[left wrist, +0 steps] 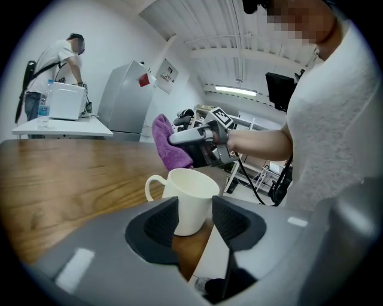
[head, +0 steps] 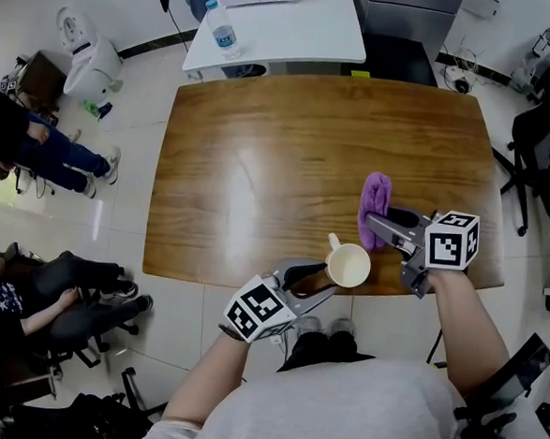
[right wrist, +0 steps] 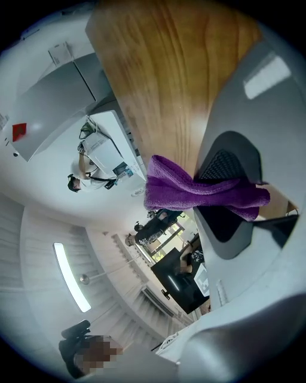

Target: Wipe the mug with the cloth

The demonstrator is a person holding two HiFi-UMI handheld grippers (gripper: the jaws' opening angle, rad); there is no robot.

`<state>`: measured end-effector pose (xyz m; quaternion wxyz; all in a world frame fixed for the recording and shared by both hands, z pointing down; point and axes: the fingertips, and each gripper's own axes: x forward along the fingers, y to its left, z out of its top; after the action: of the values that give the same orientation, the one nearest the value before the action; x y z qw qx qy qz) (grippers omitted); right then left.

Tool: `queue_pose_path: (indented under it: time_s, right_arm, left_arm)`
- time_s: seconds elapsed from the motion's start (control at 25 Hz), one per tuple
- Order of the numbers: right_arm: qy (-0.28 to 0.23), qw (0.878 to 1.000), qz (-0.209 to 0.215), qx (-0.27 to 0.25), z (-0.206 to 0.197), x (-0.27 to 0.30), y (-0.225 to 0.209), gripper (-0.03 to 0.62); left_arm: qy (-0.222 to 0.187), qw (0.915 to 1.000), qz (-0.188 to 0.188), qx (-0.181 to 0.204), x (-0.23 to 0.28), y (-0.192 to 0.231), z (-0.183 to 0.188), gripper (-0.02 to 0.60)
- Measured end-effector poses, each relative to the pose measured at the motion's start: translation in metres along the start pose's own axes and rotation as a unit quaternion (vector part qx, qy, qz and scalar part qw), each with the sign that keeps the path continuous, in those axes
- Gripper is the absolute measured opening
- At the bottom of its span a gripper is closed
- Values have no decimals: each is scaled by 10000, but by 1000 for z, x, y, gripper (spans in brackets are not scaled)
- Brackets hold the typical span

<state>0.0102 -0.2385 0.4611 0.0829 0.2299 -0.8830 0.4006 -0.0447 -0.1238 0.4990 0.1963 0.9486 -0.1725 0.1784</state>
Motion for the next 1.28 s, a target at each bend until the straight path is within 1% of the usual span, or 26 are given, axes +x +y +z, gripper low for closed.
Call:
queue_pose_path:
  time_s: [0.16,0.32,0.52,0.68,0.8,0.96,1.12,1.28]
  right_arm:
    - [112,9996,201,168,-5,21,0,109]
    - [452,9981,332,266,-22,39,-3,109]
    - [970,9946,138,337,-49,50,-18,109]
    - [1267,9917,-21,201,-61,58,-26,109]
    - [1184,9925,33,293,-60,57,-27,109]
    - [875,9958,53,268,-44,47,-24,109]
    - [672,9977,75,88,-30,19,-14,109]
    - [662,9978,50,-28,-36,-16,-4,109]
  left_arm:
    - [-49,10000,27,-39,0,1,2,176]
    - [-87,9999,68,-79,1,4,2,176]
    - [-130,9998,104,-113,2,3,1,176]
    - [-147,9997,132,-121,0,2,-1,176]
    - [-171,9996,139,-164,1,2,0,175]
    - [-179,9996,119,-198,0,4,-2,172]
    - [-141,9995,-13,-274,-3,1,-3,167]
    - [-130,9995,-92,-263,-3,0,-2,163]
